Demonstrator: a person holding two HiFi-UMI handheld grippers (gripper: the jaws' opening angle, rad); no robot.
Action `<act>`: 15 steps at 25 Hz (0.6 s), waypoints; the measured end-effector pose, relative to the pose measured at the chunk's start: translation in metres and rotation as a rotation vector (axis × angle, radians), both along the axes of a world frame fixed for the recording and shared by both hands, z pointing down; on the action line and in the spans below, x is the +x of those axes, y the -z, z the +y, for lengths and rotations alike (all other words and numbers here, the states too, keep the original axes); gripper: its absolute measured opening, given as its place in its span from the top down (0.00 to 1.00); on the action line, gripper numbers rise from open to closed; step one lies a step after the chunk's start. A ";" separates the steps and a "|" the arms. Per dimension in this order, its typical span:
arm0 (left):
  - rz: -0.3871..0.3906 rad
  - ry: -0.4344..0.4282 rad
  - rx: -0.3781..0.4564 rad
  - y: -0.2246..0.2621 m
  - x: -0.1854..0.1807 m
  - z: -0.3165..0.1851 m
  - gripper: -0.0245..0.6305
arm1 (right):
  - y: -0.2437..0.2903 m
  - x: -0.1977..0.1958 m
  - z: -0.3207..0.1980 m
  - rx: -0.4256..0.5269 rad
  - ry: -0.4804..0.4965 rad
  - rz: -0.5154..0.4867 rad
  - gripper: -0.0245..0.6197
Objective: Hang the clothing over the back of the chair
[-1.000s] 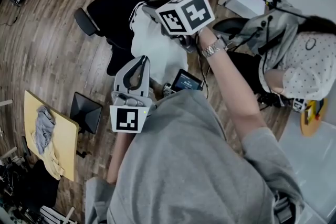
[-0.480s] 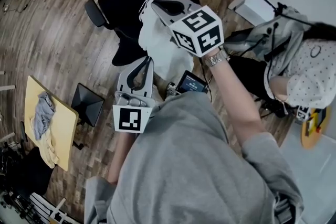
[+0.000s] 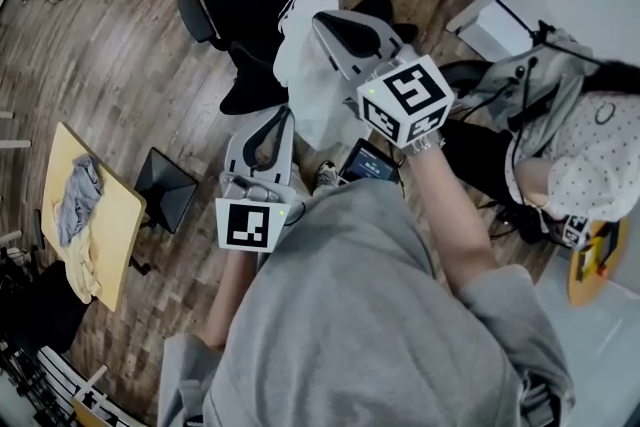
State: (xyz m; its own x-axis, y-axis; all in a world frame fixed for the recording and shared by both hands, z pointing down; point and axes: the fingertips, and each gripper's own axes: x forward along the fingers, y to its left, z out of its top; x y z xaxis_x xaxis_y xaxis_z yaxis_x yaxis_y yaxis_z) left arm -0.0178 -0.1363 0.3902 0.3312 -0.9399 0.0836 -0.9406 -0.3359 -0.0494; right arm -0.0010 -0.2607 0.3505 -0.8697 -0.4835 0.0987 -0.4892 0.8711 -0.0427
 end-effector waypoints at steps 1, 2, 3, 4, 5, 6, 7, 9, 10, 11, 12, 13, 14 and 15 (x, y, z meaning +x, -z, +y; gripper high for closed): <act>-0.002 0.006 0.001 0.001 -0.001 0.002 0.90 | 0.002 0.002 0.005 0.008 0.000 -0.011 0.90; -0.003 0.012 0.002 0.001 -0.001 0.003 0.90 | 0.003 0.003 0.009 0.018 -0.001 -0.018 0.90; -0.004 0.018 0.005 0.002 -0.003 0.005 0.90 | 0.003 0.005 0.013 0.027 -0.002 -0.024 0.90; -0.005 0.025 0.007 0.002 -0.004 0.006 0.90 | 0.004 0.006 0.016 0.034 -0.003 -0.028 0.90; -0.007 0.033 0.011 0.003 -0.006 0.006 0.90 | 0.004 0.007 0.019 0.039 -0.004 -0.033 0.90; -0.010 0.040 0.015 0.004 -0.009 0.006 0.90 | 0.004 0.009 0.022 0.043 -0.004 -0.039 0.90; -0.015 0.048 0.018 0.004 -0.011 0.007 0.90 | 0.005 0.010 0.025 0.047 -0.005 -0.046 0.91; -0.024 0.064 0.026 0.006 -0.014 0.006 0.90 | 0.005 0.015 0.028 0.052 -0.007 -0.060 0.91; -0.027 0.073 0.029 0.007 -0.016 0.007 0.90 | 0.006 0.017 0.031 0.054 -0.008 -0.068 0.91; -0.029 0.081 0.033 0.008 -0.018 0.008 0.90 | 0.008 0.019 0.034 0.057 -0.008 -0.076 0.91; -0.029 0.090 0.036 0.011 -0.019 0.010 0.90 | 0.012 0.021 0.038 0.062 -0.008 -0.085 0.91; -0.028 0.097 0.041 0.015 -0.021 0.015 0.90 | 0.017 0.022 0.045 0.069 -0.008 -0.092 0.91; -0.027 0.104 0.047 0.022 -0.024 0.019 0.90 | 0.025 0.023 0.052 0.078 -0.006 -0.094 0.91; -0.024 0.111 0.051 0.029 -0.026 0.024 0.90 | 0.032 0.023 0.059 0.088 -0.004 -0.092 0.91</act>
